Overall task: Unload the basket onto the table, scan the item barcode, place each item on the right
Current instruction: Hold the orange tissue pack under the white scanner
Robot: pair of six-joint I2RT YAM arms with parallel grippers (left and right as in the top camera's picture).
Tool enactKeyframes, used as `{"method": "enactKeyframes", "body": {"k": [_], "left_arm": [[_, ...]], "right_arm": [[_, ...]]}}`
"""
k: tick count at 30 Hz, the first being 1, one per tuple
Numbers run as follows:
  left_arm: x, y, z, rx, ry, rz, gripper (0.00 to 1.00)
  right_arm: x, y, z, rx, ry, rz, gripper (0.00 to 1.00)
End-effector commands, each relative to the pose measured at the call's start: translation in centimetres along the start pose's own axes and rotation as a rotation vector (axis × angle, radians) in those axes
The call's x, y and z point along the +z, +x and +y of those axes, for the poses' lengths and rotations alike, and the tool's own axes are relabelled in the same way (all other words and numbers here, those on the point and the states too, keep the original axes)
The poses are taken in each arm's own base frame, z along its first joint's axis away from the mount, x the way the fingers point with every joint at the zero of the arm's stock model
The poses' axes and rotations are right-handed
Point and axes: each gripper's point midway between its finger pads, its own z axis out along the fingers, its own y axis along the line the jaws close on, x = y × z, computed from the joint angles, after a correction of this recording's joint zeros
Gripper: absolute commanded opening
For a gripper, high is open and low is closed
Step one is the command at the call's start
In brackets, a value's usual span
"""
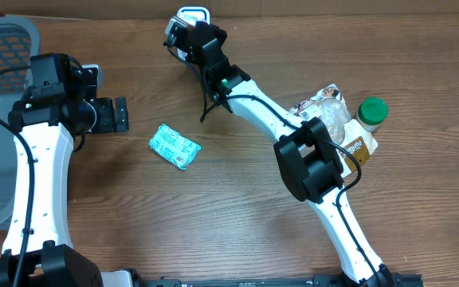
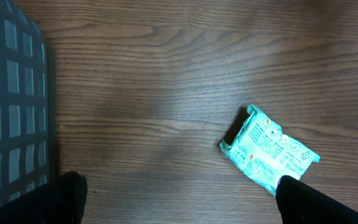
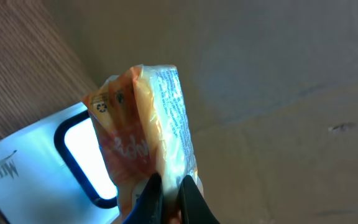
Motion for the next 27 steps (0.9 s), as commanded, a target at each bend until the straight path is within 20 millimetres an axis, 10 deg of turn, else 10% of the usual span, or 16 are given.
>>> {"method": "enactKeyframes", "body": {"k": [1, 16, 27], "left_arm": [[-0.2, -0.3, -0.3, 0.028, 0.014, -0.01, 0.99], [-0.2, -0.3, -0.3, 0.028, 0.014, -0.01, 0.99], [-0.2, -0.3, -0.3, 0.028, 0.014, -0.01, 1.0]], "right_arm": [[0.0, -0.3, -0.8, -0.005, 0.012, -0.015, 0.04], [-1.6, -2.3, -4.0, 0.128, 0.039, -0.042, 0.04], [-11.2, -4.8, -12.1, 0.461, -0.079, 0.048, 0.04]]}}
